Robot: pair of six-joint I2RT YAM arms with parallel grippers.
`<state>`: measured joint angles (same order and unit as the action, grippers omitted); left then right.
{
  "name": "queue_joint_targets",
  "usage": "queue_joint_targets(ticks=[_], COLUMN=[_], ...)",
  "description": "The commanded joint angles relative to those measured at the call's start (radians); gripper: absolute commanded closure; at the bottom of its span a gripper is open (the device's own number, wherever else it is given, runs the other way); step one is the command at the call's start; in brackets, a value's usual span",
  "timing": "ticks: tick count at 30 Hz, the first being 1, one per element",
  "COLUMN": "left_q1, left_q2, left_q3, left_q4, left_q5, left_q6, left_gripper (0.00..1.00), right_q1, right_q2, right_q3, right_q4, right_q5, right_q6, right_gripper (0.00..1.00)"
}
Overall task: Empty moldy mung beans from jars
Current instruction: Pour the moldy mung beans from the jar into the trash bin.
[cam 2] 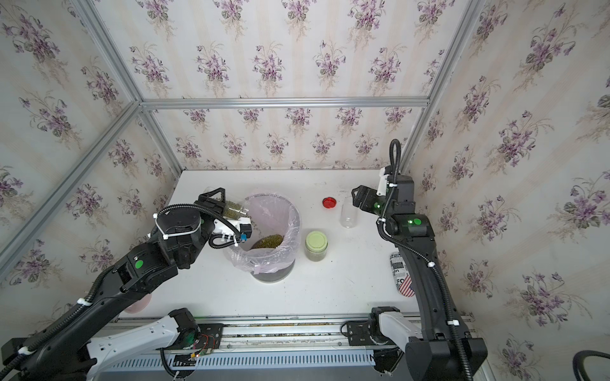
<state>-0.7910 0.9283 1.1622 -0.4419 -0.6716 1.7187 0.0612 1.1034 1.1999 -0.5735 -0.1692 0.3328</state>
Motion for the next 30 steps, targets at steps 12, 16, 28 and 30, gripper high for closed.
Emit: queue_joint_targets(ticks=[12,16,28,30], left_q1=[-0.003,-0.007,-0.013,-0.014], left_q2=[0.012,0.013,0.014,0.014], left_q3=[0.005,0.009,0.012,0.013], left_q4=[0.032,0.032,0.031,0.031], left_q5=[-0.019,-0.023,-0.026,-0.025], left_q6=[0.061,0.067,0.08,0.08], left_gripper=[0.51,0.51,0.52,0.52], right_q1=[0.002,0.002,0.002,0.002], right_q2=[-0.005,-0.005,-0.008,-0.01], right_q3=[0.009,0.009,0.012,0.012], right_q4=[0.018,0.017,0.014,0.012], right_q5=[0.005,0.005,0.005,0.005], right_q6=[-0.006,-0.006,-0.006,-0.005], right_gripper=[0.14,0.14,0.14,0.14])
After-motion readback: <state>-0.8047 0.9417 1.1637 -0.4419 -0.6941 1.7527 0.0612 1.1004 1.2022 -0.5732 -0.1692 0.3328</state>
